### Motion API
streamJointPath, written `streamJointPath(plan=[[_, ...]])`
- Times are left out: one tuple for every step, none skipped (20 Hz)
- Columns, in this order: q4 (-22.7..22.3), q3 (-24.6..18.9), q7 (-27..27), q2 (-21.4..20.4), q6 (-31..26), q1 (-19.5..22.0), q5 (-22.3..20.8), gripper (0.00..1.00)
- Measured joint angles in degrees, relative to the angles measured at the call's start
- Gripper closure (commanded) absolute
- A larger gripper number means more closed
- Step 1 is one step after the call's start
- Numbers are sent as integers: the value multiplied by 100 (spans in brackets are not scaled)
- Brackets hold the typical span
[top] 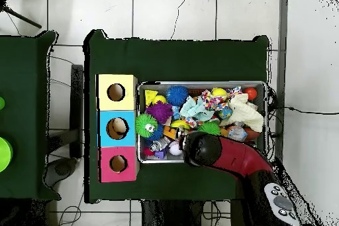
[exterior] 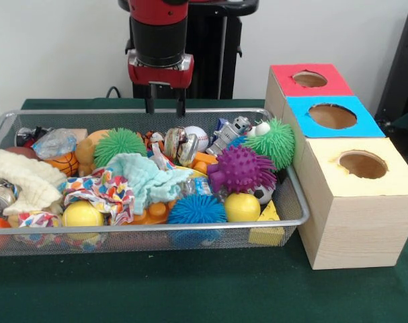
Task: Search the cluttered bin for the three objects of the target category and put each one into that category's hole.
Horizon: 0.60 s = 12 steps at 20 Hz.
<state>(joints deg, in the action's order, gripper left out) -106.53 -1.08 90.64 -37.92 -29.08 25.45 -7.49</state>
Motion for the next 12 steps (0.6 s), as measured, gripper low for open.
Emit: streamJointPath(plan=[[49,1,0,25,0,1,8,0],[73,1,0,37,0,1,11,0],[108,0,0,54,0,1,11,0],[144,0,0,74,0,1,14,0],[228,0,0,115,-1,5,14,0],[256,0,0,129,0,8,15,0],[283,0,0,144,-1,11,14,0],[328,0,0,172,0,17,13,0],[383,0,0,205,-1,25,13,0],[443,0,0,236,0,33,12,0],[480,0,0,253,0,37,12,0],[516,0,0,269,0,42,12,0]])
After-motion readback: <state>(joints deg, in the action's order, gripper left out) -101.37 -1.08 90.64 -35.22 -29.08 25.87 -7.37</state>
